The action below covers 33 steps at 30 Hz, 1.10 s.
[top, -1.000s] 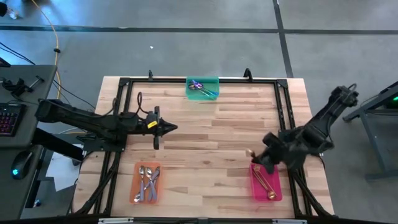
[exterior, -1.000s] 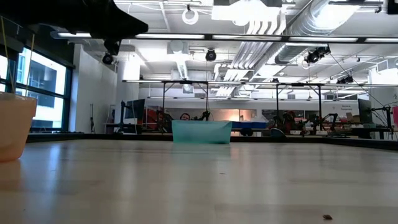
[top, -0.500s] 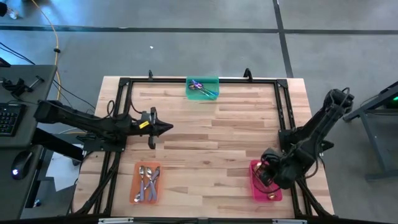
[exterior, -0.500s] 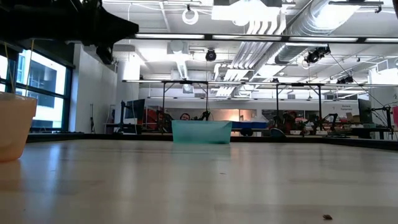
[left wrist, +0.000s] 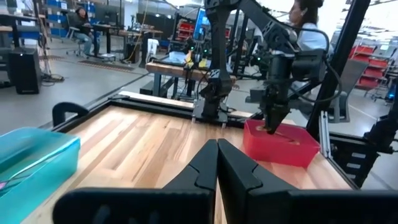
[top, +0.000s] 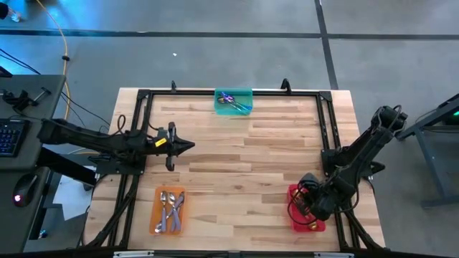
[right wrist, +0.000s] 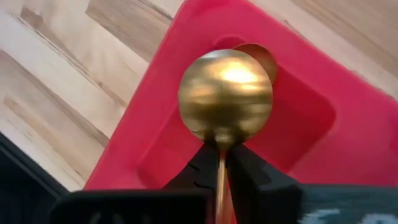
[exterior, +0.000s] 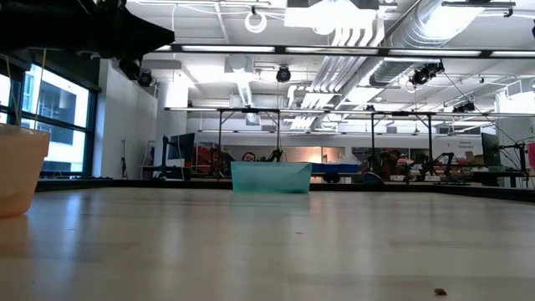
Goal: Sort silverware by color (type)
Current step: Put the gold spoon into the pink bin, then return to Home Position
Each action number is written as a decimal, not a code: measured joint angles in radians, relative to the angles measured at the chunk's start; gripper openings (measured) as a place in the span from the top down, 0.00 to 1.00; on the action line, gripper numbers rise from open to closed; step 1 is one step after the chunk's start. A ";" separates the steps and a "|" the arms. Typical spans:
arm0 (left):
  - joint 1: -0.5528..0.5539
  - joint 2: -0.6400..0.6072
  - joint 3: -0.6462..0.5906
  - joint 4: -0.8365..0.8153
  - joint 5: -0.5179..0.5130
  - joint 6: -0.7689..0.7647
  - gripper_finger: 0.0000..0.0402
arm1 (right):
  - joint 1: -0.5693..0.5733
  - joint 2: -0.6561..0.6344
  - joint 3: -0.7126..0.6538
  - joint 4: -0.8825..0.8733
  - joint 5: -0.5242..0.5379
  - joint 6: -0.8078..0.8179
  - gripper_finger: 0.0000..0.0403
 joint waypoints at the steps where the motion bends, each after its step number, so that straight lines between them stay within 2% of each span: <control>1: 0.000 -0.014 0.000 -0.017 -0.003 0.000 1.00 | 0.000 0.000 0.004 -0.012 0.000 0.000 0.96; 7: 0.000 -0.110 0.000 -0.150 -0.002 0.005 1.00 | 0.000 -0.001 0.097 -0.167 0.008 -0.029 0.81; 11: 0.000 -0.177 0.000 -0.223 -0.004 0.038 1.00 | -0.010 -0.002 0.178 -0.233 0.071 -0.154 0.76; 13: 0.000 -0.214 -0.003 -0.245 -0.004 0.059 1.00 | -0.032 -0.002 0.204 -0.220 0.147 -0.277 0.77; 16: 0.003 -0.273 -0.033 -0.247 -0.003 0.069 1.00 | -0.098 -0.003 0.206 -0.130 0.261 -0.536 0.85; 19: 0.019 -0.329 -0.065 -0.259 0.033 0.063 1.00 | -0.208 -0.003 0.187 -0.013 0.272 -0.843 0.97; 21: 0.035 -0.367 -0.085 -0.258 0.069 0.064 1.00 | -0.300 -0.011 0.163 0.112 0.268 -1.049 0.98; 24: 0.074 -0.419 -0.105 -0.269 0.107 0.076 1.00 | -0.443 -0.032 0.111 0.362 0.189 -1.370 0.97; 27: 0.129 -0.458 -0.109 -0.306 0.194 0.078 1.00 | -0.604 -0.045 0.048 0.595 0.034 -1.620 0.99; 30: 0.196 -0.487 -0.109 -0.337 0.223 0.079 1.00 | -0.758 -0.054 -0.027 0.811 -0.108 -1.781 0.99; 33: 0.254 -0.516 -0.109 -0.379 0.246 0.068 1.00 | -0.886 -0.054 -0.105 0.970 -0.212 -1.874 1.00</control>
